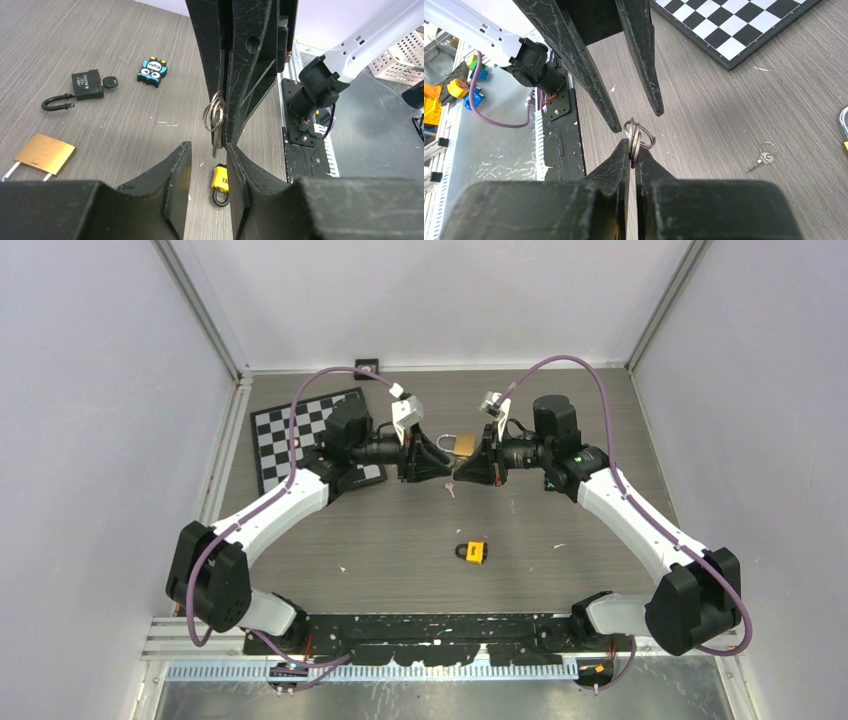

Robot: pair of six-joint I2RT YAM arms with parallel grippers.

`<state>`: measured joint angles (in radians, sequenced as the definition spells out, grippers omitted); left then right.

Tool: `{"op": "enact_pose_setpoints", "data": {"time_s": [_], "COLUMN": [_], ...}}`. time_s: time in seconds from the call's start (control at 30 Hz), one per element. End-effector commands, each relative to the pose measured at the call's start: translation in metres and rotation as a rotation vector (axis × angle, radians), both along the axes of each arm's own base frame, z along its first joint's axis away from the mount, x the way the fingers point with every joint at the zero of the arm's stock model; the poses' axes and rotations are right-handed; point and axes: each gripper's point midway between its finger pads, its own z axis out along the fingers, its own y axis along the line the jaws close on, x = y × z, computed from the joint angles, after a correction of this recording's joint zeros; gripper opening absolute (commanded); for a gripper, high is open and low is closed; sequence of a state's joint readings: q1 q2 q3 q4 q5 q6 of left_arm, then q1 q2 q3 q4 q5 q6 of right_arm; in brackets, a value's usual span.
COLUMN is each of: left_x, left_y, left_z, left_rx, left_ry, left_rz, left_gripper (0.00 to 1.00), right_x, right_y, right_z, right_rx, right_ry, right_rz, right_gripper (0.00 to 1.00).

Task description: Unlock with the key

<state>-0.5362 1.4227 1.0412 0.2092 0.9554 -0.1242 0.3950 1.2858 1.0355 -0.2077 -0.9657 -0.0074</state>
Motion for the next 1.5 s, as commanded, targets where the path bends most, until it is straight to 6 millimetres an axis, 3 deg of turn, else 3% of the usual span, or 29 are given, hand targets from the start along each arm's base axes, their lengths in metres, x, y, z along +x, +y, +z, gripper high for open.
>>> {"op": "enact_pose_setpoints", "data": {"time_s": [0.0,0.47,0.77,1.1,1.37,1.47], "left_x": [0.0,-0.008,-0.009,-0.013,-0.023,-0.025], "left_y": [-0.003,-0.008,-0.009,0.013,0.04,0.049], "left_z": [0.02,0.026,0.021,-0.002,-0.035,-0.042], "left_rx": [-0.039,-0.076,-0.068,0.157,0.435,0.539], "left_ry": [-0.031,-0.002,0.015,0.071,0.261,0.289], "left_rz": [-0.037,-0.093,-0.105,-0.036,0.034,0.067], "left_gripper": [0.32,0.18,0.0,0.0,0.0,0.0], "right_x": [0.0,0.002,0.003,0.013,0.021,0.018], "right_y": [0.001,0.0,-0.001,-0.012,-0.034,-0.035], "right_z": [0.003,-0.002,-0.001,-0.016,-0.026,-0.021], "right_rx": [0.014,0.004,0.002,-0.076,-0.218,-0.212], "right_ry": [-0.03,-0.027,-0.033,-0.065,-0.174,-0.192], "right_rz": [0.022,0.014,0.005,-0.053,-0.131,-0.127], "right_gripper": [0.01,0.0,0.01,0.02,0.52,0.57]}}
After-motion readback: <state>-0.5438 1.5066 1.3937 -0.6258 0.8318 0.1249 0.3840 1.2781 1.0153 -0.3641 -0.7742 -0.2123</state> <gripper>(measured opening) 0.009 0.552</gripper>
